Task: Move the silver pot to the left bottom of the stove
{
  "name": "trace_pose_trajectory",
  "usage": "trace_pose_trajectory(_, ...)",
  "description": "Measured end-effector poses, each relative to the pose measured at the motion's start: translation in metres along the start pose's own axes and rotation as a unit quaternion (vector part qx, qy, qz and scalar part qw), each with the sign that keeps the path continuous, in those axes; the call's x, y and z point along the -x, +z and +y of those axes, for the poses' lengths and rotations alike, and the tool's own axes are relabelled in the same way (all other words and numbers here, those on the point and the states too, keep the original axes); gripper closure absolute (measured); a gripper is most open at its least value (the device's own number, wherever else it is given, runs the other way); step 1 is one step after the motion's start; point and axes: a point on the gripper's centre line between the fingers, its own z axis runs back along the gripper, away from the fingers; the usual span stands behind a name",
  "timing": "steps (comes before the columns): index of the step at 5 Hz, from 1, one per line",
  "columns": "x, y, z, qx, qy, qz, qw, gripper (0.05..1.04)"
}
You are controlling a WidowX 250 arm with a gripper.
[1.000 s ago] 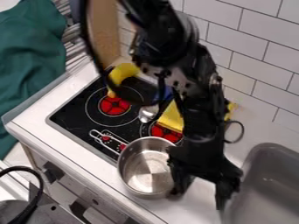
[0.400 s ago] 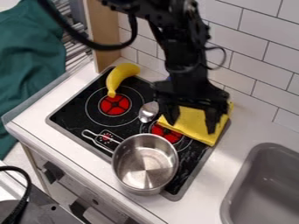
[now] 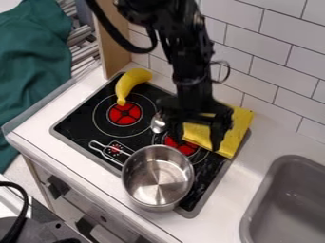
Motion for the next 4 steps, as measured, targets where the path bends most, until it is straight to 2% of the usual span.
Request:
trace_pose_trajectory(1, 0.005, -0.014, 0.001, -0.017, -0.009, 0.016, 0.9997, 0.083)
trace_pose_trajectory(2, 0.017, -0.016, 0.0, -0.035, -0.028, 0.024, 0.9987, 0.086)
trace_pose_trajectory(4, 0.025, -0.017, 0.001, -0.035, -0.023, 0.027, 0.9988, 0.085)
